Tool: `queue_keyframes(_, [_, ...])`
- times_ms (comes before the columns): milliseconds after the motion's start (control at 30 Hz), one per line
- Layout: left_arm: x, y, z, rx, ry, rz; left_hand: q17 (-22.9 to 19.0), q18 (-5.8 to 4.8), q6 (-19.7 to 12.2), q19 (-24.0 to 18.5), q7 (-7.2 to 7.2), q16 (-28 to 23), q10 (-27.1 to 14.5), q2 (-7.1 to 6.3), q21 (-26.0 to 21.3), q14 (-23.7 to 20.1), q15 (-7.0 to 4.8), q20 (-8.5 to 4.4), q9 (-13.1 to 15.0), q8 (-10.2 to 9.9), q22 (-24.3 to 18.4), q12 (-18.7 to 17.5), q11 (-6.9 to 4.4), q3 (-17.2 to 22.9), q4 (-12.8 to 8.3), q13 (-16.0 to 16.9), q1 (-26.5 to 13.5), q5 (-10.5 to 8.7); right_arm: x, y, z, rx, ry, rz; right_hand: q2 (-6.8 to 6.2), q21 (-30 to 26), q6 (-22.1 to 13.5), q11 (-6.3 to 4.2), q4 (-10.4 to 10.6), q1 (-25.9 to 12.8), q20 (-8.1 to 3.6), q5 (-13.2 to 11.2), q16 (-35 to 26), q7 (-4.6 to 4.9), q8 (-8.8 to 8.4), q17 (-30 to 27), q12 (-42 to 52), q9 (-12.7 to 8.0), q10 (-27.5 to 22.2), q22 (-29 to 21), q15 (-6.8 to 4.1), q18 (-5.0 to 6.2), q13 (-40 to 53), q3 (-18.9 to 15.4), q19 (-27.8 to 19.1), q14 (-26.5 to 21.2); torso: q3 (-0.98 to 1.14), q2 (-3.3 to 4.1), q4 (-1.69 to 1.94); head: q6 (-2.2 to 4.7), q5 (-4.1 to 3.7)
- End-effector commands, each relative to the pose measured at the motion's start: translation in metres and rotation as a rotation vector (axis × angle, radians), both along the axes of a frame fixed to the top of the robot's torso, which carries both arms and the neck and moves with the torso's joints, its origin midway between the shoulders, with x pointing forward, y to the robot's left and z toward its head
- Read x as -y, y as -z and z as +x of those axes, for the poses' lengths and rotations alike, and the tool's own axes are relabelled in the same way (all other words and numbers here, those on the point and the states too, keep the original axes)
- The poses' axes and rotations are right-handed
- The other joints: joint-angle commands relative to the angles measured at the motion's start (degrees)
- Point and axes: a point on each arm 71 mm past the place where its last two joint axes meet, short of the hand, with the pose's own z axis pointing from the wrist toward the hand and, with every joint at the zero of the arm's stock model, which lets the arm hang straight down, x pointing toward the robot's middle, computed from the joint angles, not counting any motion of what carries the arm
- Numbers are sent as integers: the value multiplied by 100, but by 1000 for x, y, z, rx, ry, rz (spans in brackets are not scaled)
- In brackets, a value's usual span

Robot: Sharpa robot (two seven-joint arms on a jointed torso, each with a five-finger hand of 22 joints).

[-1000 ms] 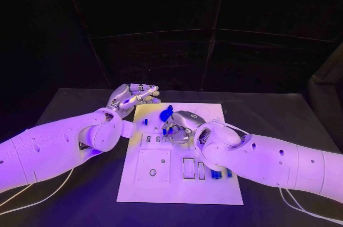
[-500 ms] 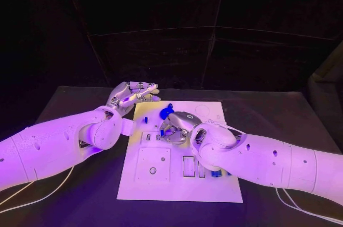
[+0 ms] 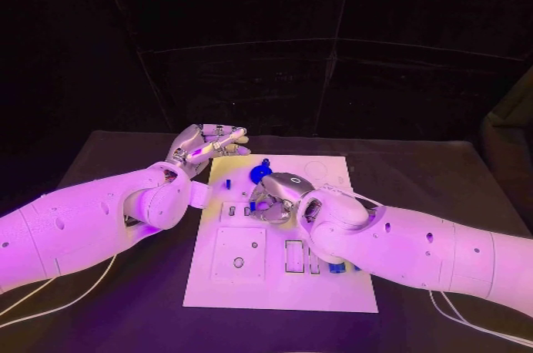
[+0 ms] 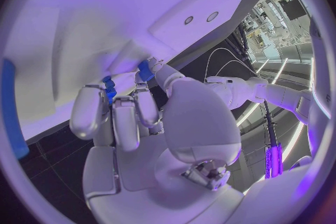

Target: Assemble the parts on the task board

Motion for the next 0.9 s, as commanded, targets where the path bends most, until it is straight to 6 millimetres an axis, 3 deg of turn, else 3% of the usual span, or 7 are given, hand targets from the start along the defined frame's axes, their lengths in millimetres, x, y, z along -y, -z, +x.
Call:
queue_keyframes(33, [1, -1, 0, 8, 8, -3, 7, 41, 33, 42, 3, -17, 33, 57, -27, 3, -18, -2, -1, -29, -9, -27, -11, -7, -27, 3, -5, 15, 1, 5, -2, -14, -21, -56, -103, -22, -28, 7, -31, -47, -19, 216, -30, 11, 21, 380, -30, -6, -39, -1, -18, -79, -12, -57, -9, 370, 1, 0, -2, -4, 7])
queue_keyframes(133, [1, -1, 0, 8, 7, -2, 7, 41, 33, 42, 3, -17, 33, 57, -27, 3, -18, -2, -1, -29, -9, -27, -11, -7, -27, 3, -5, 15, 2, 5, -2, -12, -25, -68, -194, -29, -42, 13, -40, -92, -14, 380, -33, 17, 12, 379, -47, -6, -52, -11, -12, -77, -25, -110, -12, 370, 1, 2, -1, -8, 12])
queue_keyframes(300, [0, -1, 0, 8, 7, -2, 7, 41, 33, 42, 3, -17, 33, 57, -27, 3, -18, -2, -1, -29, -9, -27, -11, -7, -27, 3, -5, 15, 2, 5, -3, -7, -25, -78, -239, -36, -59, 18, -37, -123, -11, 434, -40, 23, 4, 368, -73, -7, -73, -22, -9, -75, -49, -144, -17, 367, 1, -1, 0, -12, 14])
queue_keyframes(900, [0, -1, 0, 5, 9, -2, 11, 40, 36, 39, 6, -28, 36, 58, -34, -3, -16, 0, -2, -34, -11, -33, -9, -1, -28, 2, -15, 15, 2, 3, -1, 21, 4, -56, -412, -56, -225, 52, 157, -416, 14, 336, -65, 46, -70, 338, -140, -15, -129, -41, 20, -73, -112, -498, -19, 360, -1, 2, 1, -19, 1])
